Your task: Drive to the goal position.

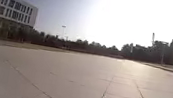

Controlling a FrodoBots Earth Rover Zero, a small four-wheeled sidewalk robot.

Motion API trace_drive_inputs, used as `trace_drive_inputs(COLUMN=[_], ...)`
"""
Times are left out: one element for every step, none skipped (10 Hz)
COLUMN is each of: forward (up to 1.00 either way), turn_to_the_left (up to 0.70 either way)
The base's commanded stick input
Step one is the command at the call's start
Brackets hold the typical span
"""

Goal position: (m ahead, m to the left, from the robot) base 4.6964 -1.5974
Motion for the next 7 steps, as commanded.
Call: trace_drive_inputs(forward=[0.07, 0.07, 0.07, 0.06, 0.07, 0.06, 0.06], turn_to_the_left=[0.01, 0.01, 0.01, 0.01, 0.01, 0.01, 0.01])
